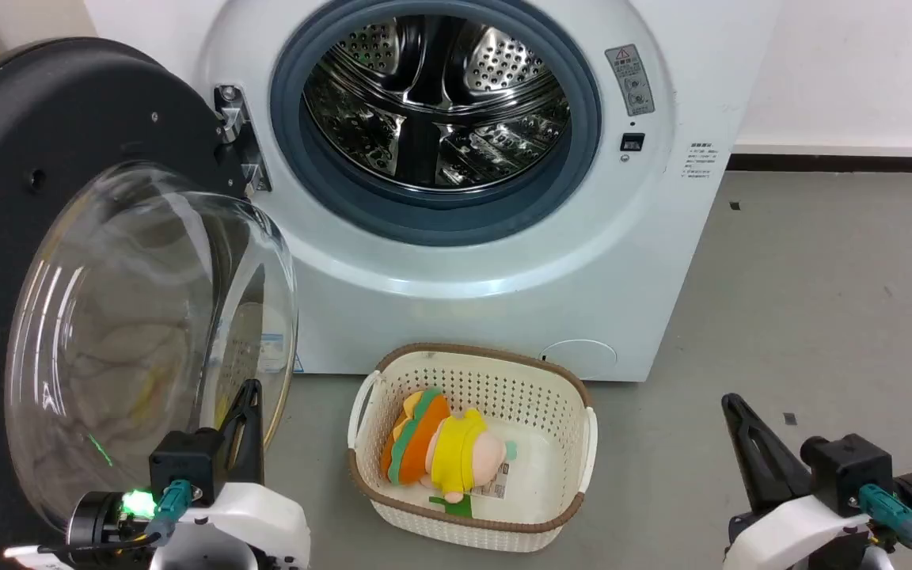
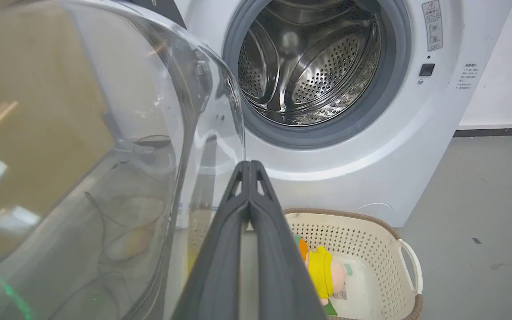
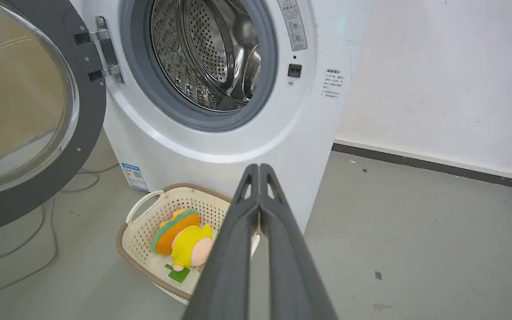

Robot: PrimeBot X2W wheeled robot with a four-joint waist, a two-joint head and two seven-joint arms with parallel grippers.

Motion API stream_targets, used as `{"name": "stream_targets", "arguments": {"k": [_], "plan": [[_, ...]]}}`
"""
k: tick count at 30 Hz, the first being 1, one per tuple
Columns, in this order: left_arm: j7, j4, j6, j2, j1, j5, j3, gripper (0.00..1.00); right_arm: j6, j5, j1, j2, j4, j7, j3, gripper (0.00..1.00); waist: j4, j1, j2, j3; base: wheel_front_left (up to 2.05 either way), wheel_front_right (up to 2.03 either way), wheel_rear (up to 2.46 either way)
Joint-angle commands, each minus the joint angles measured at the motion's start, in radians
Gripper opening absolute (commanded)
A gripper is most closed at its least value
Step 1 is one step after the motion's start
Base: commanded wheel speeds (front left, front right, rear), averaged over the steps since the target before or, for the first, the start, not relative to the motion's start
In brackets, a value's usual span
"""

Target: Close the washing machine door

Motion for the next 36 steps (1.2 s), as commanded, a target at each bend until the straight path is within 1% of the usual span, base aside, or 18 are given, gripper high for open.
{"name": "stream_targets", "arguments": {"k": [1, 16, 17, 31, 32, 34, 36], "plan": [[0.000, -0.004, -0.004, 0.000, 0.014, 0.003, 0.001, 0.00, 0.001, -0.008, -0.014, 0.005, -0.004, 0.001, 0.000, 0.00, 0.000, 0.0000, -0.0001, 0.000, 0.00, 0.00, 0.00], [0.000, -0.004, -0.004, 0.000, 0.014, 0.003, 0.001, 0.00, 0.001, -0.008, -0.014, 0.005, -0.004, 0.001, 0.000, 0.00, 0.000, 0.0000, -0.0001, 0.000, 0.00, 0.00, 0.00], [0.000, 0.000, 0.000, 0.000, 0.000, 0.000, 0.000, 1.00, 0.000, 0.000, 0.000, 0.000, 0.000, 0.000, 0.000, 1.00, 0.000, 0.0000, -0.0001, 0.000, 0.00, 0.00, 0.00], [-0.022, 0.006, 0.026, 0.000, -0.007, -0.004, -0.016, 1.00, 0.000, 0.014, 0.000, 0.000, 0.001, -0.022, -0.017, 1.00, 0.001, 0.0000, -0.0001, 0.003, 0.00, 0.00, 0.00], [-0.024, 0.007, 0.028, 0.000, -0.008, -0.003, -0.018, 0.58, 0.000, 0.015, 0.000, 0.000, 0.001, -0.024, -0.018, 1.00, 0.001, 0.0000, -0.0001, 0.003, 0.00, 0.00, 0.00], [-0.028, 0.007, 0.031, 0.001, -0.012, -0.003, -0.021, 0.00, 0.000, 0.017, -0.001, 0.000, 0.001, -0.028, -0.021, 1.00, 0.002, 0.0000, -0.0001, 0.004, 0.00, 0.00, 0.00], [-0.033, 0.007, 0.034, 0.002, -0.016, -0.002, -0.024, 0.00, 0.000, 0.019, -0.001, 0.000, 0.000, -0.033, -0.025, 1.00, 0.004, 0.0000, -0.0001, 0.005, 0.00, 0.00, 0.00]]}}
